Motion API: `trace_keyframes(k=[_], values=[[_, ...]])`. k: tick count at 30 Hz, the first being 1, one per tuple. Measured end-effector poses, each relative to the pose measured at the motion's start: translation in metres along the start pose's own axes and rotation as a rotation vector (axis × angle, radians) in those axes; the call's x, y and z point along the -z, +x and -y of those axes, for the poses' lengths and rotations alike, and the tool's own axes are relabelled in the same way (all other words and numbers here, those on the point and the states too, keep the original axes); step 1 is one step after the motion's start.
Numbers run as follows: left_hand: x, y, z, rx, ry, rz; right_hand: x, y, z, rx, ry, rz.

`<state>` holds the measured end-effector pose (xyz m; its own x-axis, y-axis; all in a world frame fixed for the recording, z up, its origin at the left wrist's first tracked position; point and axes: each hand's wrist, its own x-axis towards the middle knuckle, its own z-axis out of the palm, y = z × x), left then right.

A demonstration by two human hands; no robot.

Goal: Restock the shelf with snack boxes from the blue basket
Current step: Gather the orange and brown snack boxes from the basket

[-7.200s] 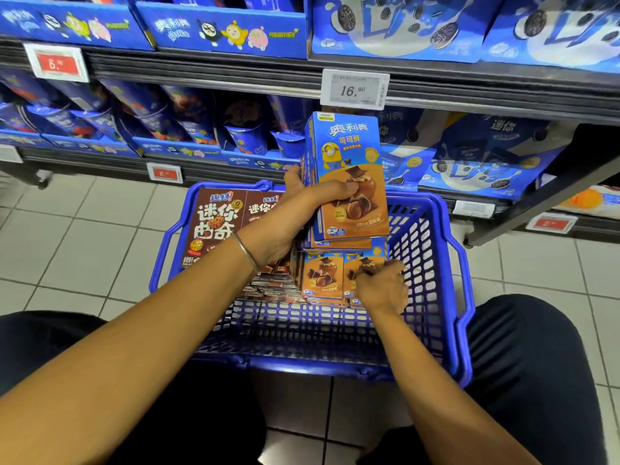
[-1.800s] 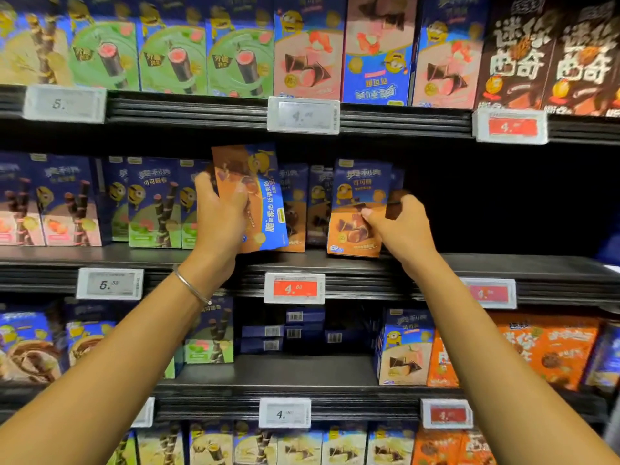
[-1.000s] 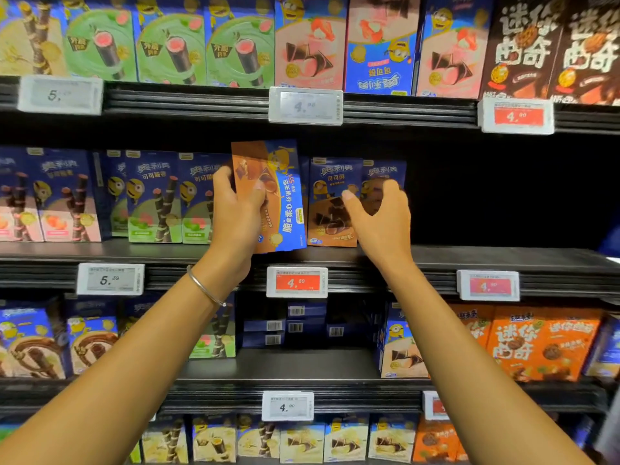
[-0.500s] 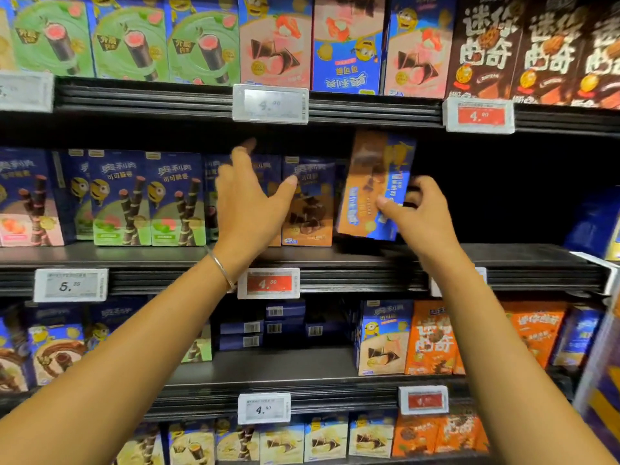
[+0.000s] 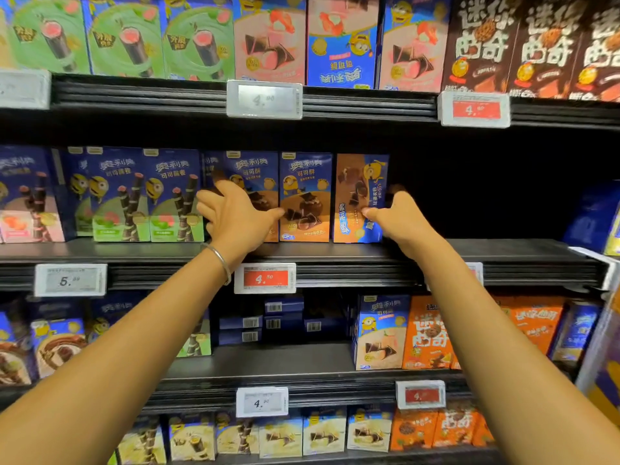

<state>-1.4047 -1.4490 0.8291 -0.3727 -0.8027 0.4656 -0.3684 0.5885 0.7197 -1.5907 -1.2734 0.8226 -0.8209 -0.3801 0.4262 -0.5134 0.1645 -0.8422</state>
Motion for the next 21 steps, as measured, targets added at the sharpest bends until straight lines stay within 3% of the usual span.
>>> trace_keyframes(k=[14, 21], values=[[-0.002, 0.010, 0.003, 0.003, 0.056, 0.008, -0.010, 0.006, -0.002, 0.003, -0.017, 0.080], [0.005, 0.004, 0.004, 0.006, -0.041, 0.027, -0.006, -0.009, 0.006, -0.044, 0.043, 0.094]])
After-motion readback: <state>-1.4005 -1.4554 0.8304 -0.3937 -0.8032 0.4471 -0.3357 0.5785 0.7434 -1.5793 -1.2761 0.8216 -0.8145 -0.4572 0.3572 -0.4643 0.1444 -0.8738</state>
